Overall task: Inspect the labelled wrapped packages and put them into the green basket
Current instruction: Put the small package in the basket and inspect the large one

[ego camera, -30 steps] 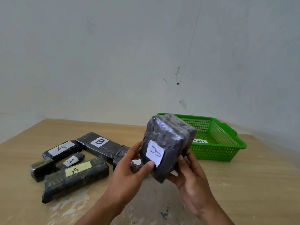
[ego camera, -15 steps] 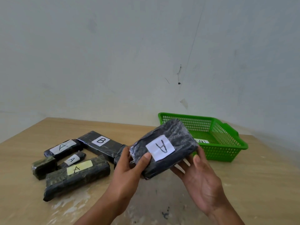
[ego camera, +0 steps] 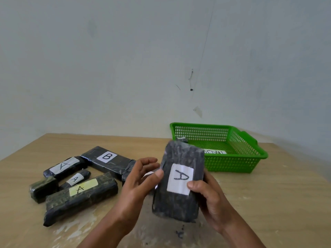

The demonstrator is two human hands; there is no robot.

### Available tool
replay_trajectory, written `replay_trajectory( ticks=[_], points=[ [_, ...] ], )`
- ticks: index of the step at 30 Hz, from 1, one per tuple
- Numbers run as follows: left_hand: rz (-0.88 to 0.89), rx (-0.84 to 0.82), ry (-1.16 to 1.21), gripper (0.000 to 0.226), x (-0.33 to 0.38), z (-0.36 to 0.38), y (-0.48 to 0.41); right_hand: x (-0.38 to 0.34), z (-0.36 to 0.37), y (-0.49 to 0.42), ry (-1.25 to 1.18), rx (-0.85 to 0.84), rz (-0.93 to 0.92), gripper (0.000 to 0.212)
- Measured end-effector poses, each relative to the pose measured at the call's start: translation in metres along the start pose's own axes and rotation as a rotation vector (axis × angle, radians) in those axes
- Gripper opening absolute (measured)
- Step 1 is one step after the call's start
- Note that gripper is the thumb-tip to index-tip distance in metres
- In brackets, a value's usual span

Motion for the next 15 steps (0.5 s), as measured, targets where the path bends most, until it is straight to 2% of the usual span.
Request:
replay_trajectory(
  ticks=[3, 5, 8, 12, 15],
  points=[
    [0.004, -0.028, 0.013, 0.071, 0.004, 0.000, -0.003, -0.005, 0.003, 0.002, 0.066, -0.064, 0.023, 0.050],
    [-0.030, -0.026, 0.043, 0.066, 0.004, 0.002, -0.005, -0.008, 0.003, 0.003, 0.116, -0.087, 0.033, 0.047],
    [-0.058, 0.021, 0.025, 0.043, 0.005, 0.005, -0.005, -0.010, 0.002, 0.003, 0.114, -0.099, 0.065, 0.048],
    [-0.068, 0.187, 0.082, 0.037, 0.006, 0.004, -0.006, -0.011, -0.012, 0.001, -0.021, -0.094, 0.109, 0.060],
    [-0.085, 0.263, 0.122, 0.026, 0.006, 0.002, -0.008, -0.011, -0.018, 0.000, 0.027, -0.065, 0.095, 0.063]
  ],
)
Point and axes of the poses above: each hand's wrist, its own y-axis away from the middle knuckle, its own z-axis out of the palm, x = y × z, the point moved 2 cm from there along -y, towards the middle knuckle, and after that the axes turned 2 degrees about -z, right-handed, at the moved point
